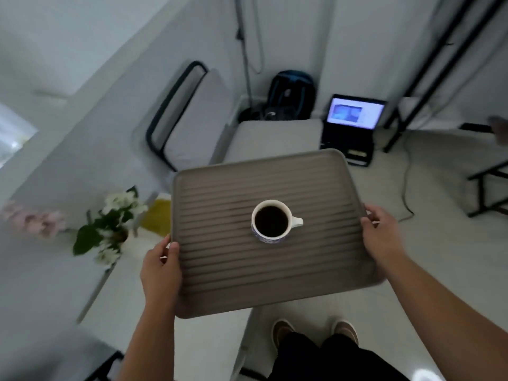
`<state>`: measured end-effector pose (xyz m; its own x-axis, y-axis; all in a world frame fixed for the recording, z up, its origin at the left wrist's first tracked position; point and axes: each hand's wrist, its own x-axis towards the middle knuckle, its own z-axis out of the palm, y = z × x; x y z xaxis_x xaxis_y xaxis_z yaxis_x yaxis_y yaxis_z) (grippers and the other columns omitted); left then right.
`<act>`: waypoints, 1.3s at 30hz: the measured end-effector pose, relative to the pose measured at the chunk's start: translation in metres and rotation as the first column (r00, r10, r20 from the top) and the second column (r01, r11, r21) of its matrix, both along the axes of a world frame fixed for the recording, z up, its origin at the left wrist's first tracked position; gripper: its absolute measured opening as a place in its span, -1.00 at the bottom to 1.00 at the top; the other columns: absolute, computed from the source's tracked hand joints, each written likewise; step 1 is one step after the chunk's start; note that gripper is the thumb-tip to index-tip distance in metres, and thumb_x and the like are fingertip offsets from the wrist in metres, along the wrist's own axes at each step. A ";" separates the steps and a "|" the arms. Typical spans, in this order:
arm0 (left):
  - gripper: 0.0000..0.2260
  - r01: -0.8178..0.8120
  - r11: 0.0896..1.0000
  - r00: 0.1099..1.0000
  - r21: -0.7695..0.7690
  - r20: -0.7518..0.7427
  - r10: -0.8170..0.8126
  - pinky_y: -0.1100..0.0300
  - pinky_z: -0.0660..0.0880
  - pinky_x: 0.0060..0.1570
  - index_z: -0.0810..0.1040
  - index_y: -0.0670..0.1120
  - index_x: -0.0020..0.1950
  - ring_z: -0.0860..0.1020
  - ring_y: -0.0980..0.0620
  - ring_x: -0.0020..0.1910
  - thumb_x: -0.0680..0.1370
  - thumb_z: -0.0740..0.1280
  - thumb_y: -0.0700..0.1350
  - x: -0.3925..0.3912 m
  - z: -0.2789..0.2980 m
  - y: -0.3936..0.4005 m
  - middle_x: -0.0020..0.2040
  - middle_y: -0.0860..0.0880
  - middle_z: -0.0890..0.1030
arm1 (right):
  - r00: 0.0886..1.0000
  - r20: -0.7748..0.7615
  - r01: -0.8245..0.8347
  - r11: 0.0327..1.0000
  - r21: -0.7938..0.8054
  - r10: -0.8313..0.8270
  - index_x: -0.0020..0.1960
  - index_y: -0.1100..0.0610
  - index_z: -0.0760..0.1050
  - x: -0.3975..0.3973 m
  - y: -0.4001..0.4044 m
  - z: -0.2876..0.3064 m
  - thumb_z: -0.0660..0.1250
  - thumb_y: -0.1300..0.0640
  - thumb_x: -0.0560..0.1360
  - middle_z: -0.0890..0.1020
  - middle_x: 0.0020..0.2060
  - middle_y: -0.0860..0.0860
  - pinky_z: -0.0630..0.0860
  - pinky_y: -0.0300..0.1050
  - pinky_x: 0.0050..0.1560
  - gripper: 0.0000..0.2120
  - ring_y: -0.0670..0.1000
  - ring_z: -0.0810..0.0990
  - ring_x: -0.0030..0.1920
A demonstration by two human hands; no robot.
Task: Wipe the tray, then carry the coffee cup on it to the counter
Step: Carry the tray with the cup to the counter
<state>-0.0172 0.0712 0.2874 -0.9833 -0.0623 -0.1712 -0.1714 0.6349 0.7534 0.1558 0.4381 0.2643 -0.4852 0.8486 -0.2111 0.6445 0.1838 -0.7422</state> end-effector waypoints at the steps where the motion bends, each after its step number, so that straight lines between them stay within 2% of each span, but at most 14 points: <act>1: -0.68 0.055 0.998 0.998 -0.006 -0.009 -0.055 -0.03 0.48 0.12 0.51 0.08 0.33 0.58 -0.09 0.03 0.59 0.23 0.01 -0.001 0.007 0.016 0.08 -0.02 0.62 | 0.999 -0.013 0.036 0.999 0.001 -0.036 0.30 0.10 0.47 0.017 0.008 0.007 0.23 0.22 0.56 0.57 -0.09 0.03 0.41 -0.12 -0.02 -0.68 0.11 0.56 -0.09; 5: -0.68 0.248 0.969 0.968 -0.012 -0.039 -0.248 -0.02 0.48 0.10 0.51 0.06 0.33 0.57 -0.07 0.00 0.57 0.26 0.00 0.006 0.030 0.085 0.06 -0.02 0.64 | 0.981 -0.040 0.191 0.981 0.038 -0.189 0.30 0.15 0.48 0.090 0.035 0.030 0.25 0.24 0.55 0.57 -0.15 0.03 0.45 -0.09 -0.04 -0.68 0.08 0.54 -0.16; 8: -0.65 0.383 0.923 0.922 -0.019 -0.051 -0.384 -0.01 0.49 0.13 0.49 0.09 0.34 0.59 -0.06 0.04 0.55 0.29 0.02 0.025 0.042 0.140 0.06 0.01 0.64 | 0.950 -0.026 0.311 0.949 0.051 -0.310 0.29 0.15 0.48 0.156 0.049 0.039 0.25 0.25 0.55 0.56 -0.16 0.04 0.35 -0.17 -0.12 -0.68 0.07 0.51 -0.19; 10: -0.63 0.467 0.884 0.882 -0.014 -0.054 -0.467 0.01 0.46 0.20 0.48 0.04 0.37 0.57 -0.06 0.11 0.56 0.30 0.00 0.048 0.050 0.179 0.10 0.01 0.62 | 0.919 -0.023 0.395 0.917 0.055 -0.394 0.30 0.12 0.49 0.203 0.056 0.043 0.25 0.23 0.55 0.57 -0.15 0.04 0.34 -0.18 -0.11 -0.68 0.07 0.52 -0.20; 14: -0.62 0.598 0.802 0.801 0.011 -0.051 -0.597 0.04 0.40 0.16 0.45 -0.03 0.40 0.55 -0.09 0.13 0.58 0.29 -0.04 0.111 0.061 0.253 0.15 -0.04 0.60 | 0.824 -0.037 0.566 0.823 0.044 -0.565 0.31 0.09 0.48 0.302 0.060 0.051 0.25 0.21 0.55 0.57 -0.12 0.03 0.32 -0.21 -0.07 -0.66 0.06 0.51 -0.16; 16: -0.63 0.681 0.732 0.733 0.020 -0.037 -0.680 -0.01 0.43 0.18 0.45 0.00 0.40 0.56 -0.10 0.13 0.59 0.28 -0.04 0.147 0.062 0.288 0.18 -0.04 0.60 | 0.774 -0.047 0.633 0.772 0.057 -0.631 0.31 0.08 0.48 0.354 0.060 0.056 0.25 0.21 0.55 0.56 -0.12 0.02 0.32 -0.21 -0.06 -0.67 0.05 0.51 -0.16; 20: -0.65 0.798 0.600 0.602 0.047 -0.047 -0.797 -0.03 0.45 0.17 0.49 -0.05 0.37 0.58 -0.14 0.10 0.58 0.31 -0.09 0.228 0.064 0.353 0.12 -0.09 0.62 | 0.673 -0.053 0.739 0.669 0.078 -0.738 0.30 0.08 0.49 0.456 0.057 0.070 0.26 0.22 0.54 0.57 -0.13 0.03 0.34 -0.18 -0.06 -0.66 0.07 0.53 -0.15; 23: -0.67 0.880 0.472 0.475 0.049 -0.092 -0.875 0.07 0.44 0.08 0.53 -0.17 0.31 0.61 -0.18 0.06 0.55 0.34 -0.17 0.294 0.067 0.398 0.00 -0.15 0.64 | 0.583 -0.047 0.810 0.576 0.111 -0.811 0.29 0.09 0.51 0.529 0.047 0.081 0.27 0.23 0.52 0.58 -0.16 0.04 0.38 -0.15 -0.03 -0.66 0.10 0.55 -0.13; 25: -0.67 0.921 0.385 0.390 0.058 -0.109 -0.915 0.15 0.38 0.06 0.51 -0.25 0.31 0.59 -0.19 0.09 0.55 0.34 -0.21 0.342 0.071 0.429 0.07 -0.24 0.64 | 0.517 -0.034 0.849 0.507 0.147 -0.855 0.29 0.09 0.52 0.576 0.038 0.090 0.27 0.23 0.51 0.58 -0.16 0.04 0.39 -0.11 -0.01 -0.65 0.12 0.57 -0.10; 27: -0.65 0.951 0.297 0.304 0.080 -0.099 -0.947 0.16 0.36 0.07 0.49 -0.25 0.33 0.58 -0.16 0.11 0.56 0.33 -0.20 0.389 0.078 0.453 0.13 -0.22 0.62 | 0.449 -0.028 0.883 0.439 0.167 -0.893 0.28 0.10 0.53 0.618 0.029 0.099 0.27 0.24 0.52 0.57 -0.16 0.03 0.41 -0.09 0.01 -0.65 0.14 0.59 -0.06; 30: -0.64 0.984 0.149 0.156 0.093 -0.069 -0.985 0.11 0.39 0.11 0.47 -0.17 0.37 0.53 -0.07 0.05 0.58 0.32 -0.15 0.453 0.087 0.486 0.10 -0.10 0.59 | 0.327 -0.055 0.936 0.315 0.155 -0.944 0.30 0.11 0.52 0.675 0.013 0.112 0.27 0.24 0.52 0.63 -0.10 0.10 0.41 -0.08 0.04 -0.65 0.16 0.59 0.00; 33: -0.63 0.995 0.005 0.011 0.099 -0.060 -0.998 0.06 0.42 0.17 0.46 -0.16 0.38 0.54 -0.06 0.07 0.58 0.32 -0.17 0.520 0.093 0.525 0.13 -0.11 0.59 | 0.219 -0.047 0.963 0.208 0.170 -0.975 0.30 0.12 0.52 0.730 0.004 0.124 0.27 0.23 0.52 0.66 0.00 0.14 0.40 -0.11 0.09 -0.65 0.16 0.58 0.03; 39: -0.64 0.968 -0.192 -0.186 0.162 -0.051 -0.981 0.12 0.44 0.12 0.45 -0.21 0.38 0.57 -0.06 0.04 0.57 0.30 -0.24 0.661 0.093 0.607 0.10 -0.16 0.61 | 0.005 -0.065 0.987 -0.006 0.163 -0.998 0.28 0.10 0.54 0.834 0.009 0.124 0.27 0.21 0.50 0.67 -0.02 0.13 0.45 -0.04 0.12 -0.64 0.15 0.59 0.01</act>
<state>0.6440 0.6780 0.3806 0.1516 0.9800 -0.1287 0.5190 0.0319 0.8542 0.9900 0.4467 0.3878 0.8694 0.4926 -0.0378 0.3055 -0.5962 -0.7425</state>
